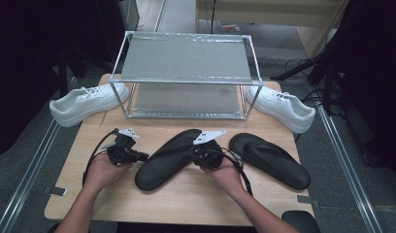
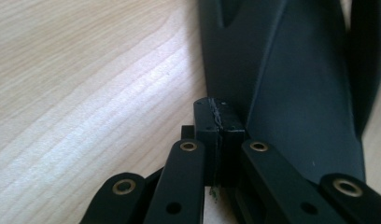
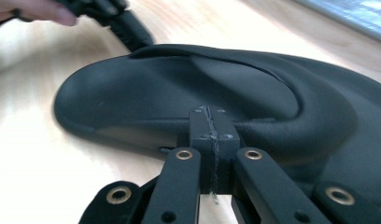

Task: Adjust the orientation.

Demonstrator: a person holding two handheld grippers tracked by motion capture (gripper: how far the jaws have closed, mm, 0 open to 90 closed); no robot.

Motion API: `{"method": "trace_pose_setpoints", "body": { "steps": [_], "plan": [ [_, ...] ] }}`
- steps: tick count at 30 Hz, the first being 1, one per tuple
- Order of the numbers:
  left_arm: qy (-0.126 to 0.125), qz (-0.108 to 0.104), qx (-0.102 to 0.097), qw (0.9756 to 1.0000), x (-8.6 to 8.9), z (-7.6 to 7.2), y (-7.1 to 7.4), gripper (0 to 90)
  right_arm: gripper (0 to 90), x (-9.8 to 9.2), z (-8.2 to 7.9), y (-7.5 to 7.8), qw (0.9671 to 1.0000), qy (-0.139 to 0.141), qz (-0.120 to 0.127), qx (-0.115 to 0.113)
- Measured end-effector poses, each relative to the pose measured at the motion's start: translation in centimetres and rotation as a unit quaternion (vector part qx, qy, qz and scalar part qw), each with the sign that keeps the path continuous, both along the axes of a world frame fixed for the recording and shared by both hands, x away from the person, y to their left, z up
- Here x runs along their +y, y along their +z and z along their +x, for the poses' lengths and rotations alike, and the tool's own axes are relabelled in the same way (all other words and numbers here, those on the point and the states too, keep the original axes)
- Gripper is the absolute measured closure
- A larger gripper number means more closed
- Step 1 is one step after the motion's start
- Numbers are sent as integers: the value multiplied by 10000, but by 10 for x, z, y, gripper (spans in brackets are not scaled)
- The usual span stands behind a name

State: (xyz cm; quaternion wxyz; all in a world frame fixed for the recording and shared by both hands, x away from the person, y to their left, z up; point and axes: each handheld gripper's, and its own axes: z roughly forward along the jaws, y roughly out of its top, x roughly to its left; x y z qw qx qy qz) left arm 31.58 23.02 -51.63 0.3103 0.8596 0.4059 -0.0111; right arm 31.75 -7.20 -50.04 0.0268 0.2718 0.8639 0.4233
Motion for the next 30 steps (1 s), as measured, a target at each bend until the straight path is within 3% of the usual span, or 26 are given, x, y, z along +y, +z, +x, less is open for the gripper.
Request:
{"method": "trace_pose_setpoints", "body": {
  "steps": [4,10,17,30],
  "plan": [
    [-95,28,15,9999,-4,-3,1,900,900,-2,7,0,9999,-51,55,111],
    [-288,10,106,9995,-16,-12,1,900,900,-5,14,0,9999,-168,-5,17],
    [-495,19,137,9987,-31,-19,1,900,900,-15,19,-2,9991,-407,141,43],
    [-852,-158,238,9960,-48,-27,0,900,900,-19,24,-3,9979,-631,159,-15]
  ]
}}
